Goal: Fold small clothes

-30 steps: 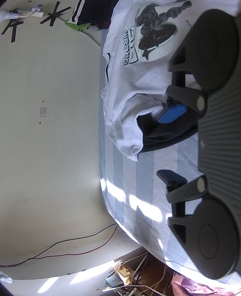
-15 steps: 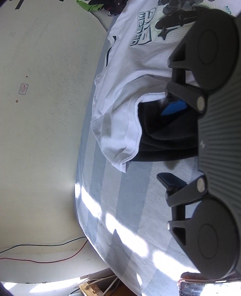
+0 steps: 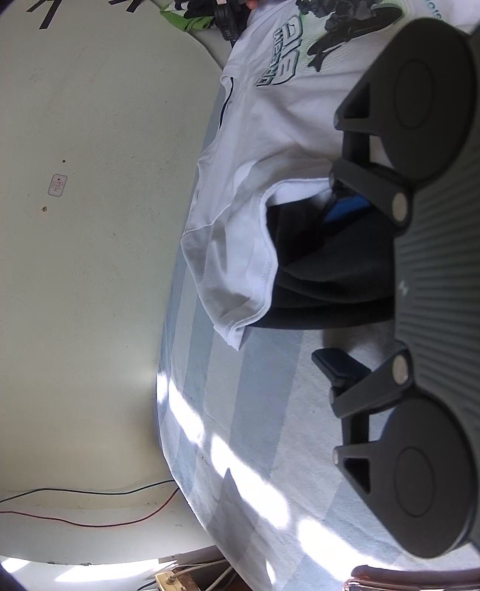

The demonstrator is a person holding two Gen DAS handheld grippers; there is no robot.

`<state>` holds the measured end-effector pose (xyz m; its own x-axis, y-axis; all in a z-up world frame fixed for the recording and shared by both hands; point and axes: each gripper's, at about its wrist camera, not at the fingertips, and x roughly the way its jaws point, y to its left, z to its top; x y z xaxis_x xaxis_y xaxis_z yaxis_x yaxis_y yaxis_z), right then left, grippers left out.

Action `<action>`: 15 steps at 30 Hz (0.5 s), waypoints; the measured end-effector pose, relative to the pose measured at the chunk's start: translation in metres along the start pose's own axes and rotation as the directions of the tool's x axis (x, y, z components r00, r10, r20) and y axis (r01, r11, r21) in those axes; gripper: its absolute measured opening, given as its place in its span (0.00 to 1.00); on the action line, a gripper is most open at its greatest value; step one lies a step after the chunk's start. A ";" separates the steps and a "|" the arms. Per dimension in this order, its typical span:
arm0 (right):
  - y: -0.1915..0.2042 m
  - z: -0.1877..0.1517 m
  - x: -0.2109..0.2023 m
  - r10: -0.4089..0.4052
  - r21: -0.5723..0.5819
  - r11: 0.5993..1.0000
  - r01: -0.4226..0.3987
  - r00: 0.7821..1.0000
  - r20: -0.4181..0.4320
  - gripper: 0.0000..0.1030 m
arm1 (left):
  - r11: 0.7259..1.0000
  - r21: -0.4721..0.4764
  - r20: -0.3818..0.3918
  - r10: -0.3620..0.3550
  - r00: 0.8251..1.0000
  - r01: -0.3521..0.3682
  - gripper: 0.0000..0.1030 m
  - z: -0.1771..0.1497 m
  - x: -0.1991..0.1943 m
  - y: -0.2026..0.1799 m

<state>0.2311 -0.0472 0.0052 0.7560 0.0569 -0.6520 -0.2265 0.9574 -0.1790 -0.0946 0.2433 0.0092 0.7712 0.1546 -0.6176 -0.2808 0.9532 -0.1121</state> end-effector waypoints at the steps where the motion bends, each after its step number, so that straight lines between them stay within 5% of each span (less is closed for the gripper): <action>1: -0.002 -0.003 -0.017 0.053 0.024 0.998 -0.054 0.998 0.024 0.08 | 1.000 -0.009 0.002 -0.006 1.000 0.006 0.67 0.000 0.000 0.001; 5: 0.012 -0.013 -0.086 0.229 -0.035 0.973 -0.226 0.970 0.080 0.20 | 0.994 -0.092 0.037 -0.055 0.998 0.058 0.67 0.001 -0.009 0.021; 8: 0.037 -0.025 -0.148 0.388 -0.151 0.915 -0.373 0.918 0.084 0.29 | 0.979 -0.191 0.094 -0.051 0.994 0.068 0.68 -0.001 -0.038 0.042; 11: 0.080 -0.046 -0.205 0.542 -0.318 0.807 -0.497 0.838 0.066 0.35 | 0.974 -0.223 0.191 0.004 0.982 0.039 0.70 -0.008 -0.092 0.058; 15: 0.147 -0.088 -0.260 0.717 -0.527 0.581 -0.620 0.697 -0.029 0.44 | 0.980 -0.201 0.261 0.050 0.964 0.003 0.75 -0.024 -0.148 0.071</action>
<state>-0.0529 0.0537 0.0834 0.3461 0.7177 -0.6042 -0.9242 0.3718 -0.0878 -0.2424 0.2814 0.0738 0.8786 0.2649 -0.3974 -0.3873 0.8820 -0.2683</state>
